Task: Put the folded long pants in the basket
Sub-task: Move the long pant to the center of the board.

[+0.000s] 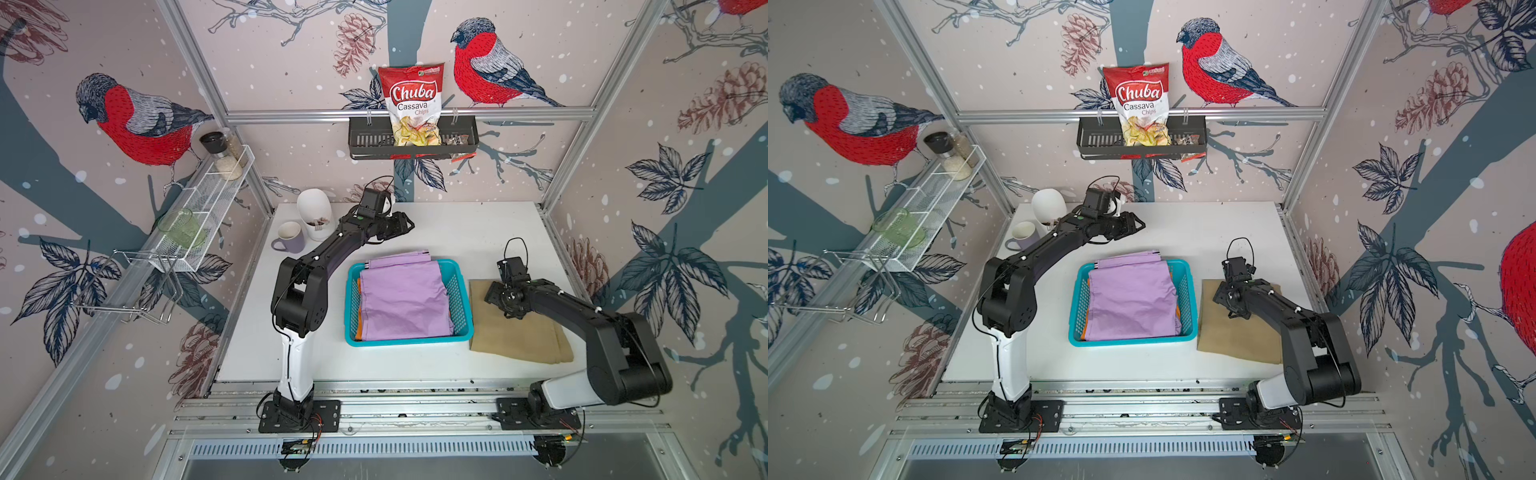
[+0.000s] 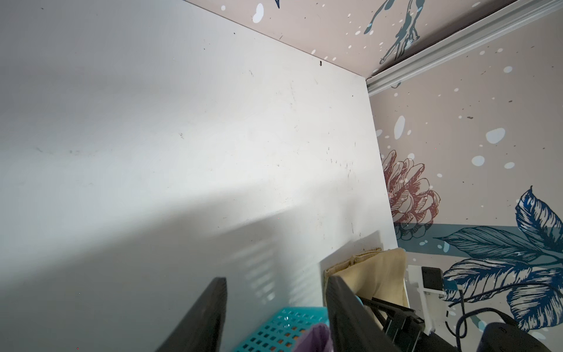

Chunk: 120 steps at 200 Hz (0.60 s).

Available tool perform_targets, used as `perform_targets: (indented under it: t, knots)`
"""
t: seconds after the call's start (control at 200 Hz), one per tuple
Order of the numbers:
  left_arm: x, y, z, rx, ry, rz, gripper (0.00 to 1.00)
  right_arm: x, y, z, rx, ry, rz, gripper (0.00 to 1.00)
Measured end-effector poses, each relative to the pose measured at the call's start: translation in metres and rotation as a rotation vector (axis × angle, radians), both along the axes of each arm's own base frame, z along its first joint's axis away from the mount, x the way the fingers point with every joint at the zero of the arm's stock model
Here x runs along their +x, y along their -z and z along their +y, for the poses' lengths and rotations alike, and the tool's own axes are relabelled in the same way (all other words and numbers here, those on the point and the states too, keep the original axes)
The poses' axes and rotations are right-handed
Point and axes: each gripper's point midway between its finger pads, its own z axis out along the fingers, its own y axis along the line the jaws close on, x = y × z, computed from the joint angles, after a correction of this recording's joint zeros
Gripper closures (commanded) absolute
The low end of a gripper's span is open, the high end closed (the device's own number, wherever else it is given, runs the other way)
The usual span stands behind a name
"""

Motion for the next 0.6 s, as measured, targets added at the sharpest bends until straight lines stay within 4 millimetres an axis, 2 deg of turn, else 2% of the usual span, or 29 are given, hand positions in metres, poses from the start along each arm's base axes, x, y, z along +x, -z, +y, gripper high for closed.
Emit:
perform_targets:
  t: [0.15, 0.355, 0.46, 0.6]
  knots:
    - [0.018, 0.015, -0.005, -0.019, 0.001, 0.025, 0.43, 0.064, -0.001, 0.021, 0.024, -0.017, -0.124, 0.28]
    - [0.031, 0.048, -0.015, -0.029, 0.023, 0.082, 0.42, 0.151, -0.002, 0.055, 0.034, -0.083, -0.23, 0.28]
    - [0.038, 0.063, -0.017, -0.033, 0.03, 0.105, 0.41, 0.185, -0.002, 0.066, 0.04, -0.105, -0.27, 0.28]
    - [0.047, 0.08, -0.017, -0.038, 0.032, 0.135, 0.39, 0.22, -0.002, 0.081, 0.061, -0.126, -0.317, 0.29]
